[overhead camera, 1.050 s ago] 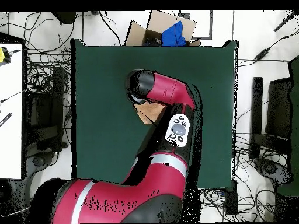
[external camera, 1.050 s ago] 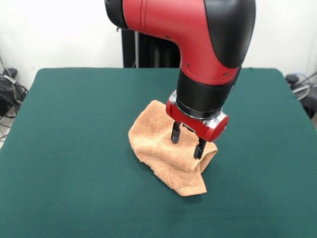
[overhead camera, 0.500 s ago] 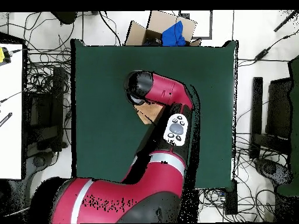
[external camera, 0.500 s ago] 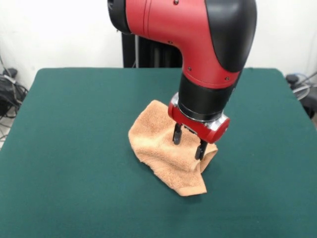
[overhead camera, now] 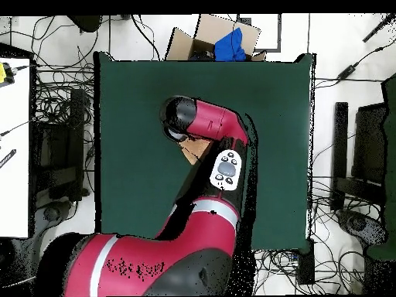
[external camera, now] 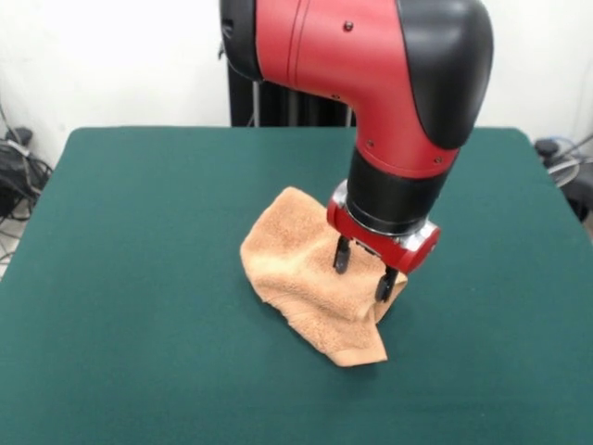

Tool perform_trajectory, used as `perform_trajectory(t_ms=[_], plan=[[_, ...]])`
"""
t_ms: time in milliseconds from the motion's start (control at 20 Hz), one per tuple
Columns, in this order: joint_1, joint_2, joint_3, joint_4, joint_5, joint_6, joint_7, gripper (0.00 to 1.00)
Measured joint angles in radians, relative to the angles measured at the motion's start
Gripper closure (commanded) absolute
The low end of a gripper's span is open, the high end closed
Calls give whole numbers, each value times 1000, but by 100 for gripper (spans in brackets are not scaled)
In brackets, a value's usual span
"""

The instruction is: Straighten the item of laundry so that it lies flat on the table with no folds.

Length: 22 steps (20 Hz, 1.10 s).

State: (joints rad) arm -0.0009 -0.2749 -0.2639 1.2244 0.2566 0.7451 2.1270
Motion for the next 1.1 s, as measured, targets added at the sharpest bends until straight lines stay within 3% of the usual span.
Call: perform_trajectory(t_ms=[1100], plan=[[17,29,0,-23,0,0,0,0]])
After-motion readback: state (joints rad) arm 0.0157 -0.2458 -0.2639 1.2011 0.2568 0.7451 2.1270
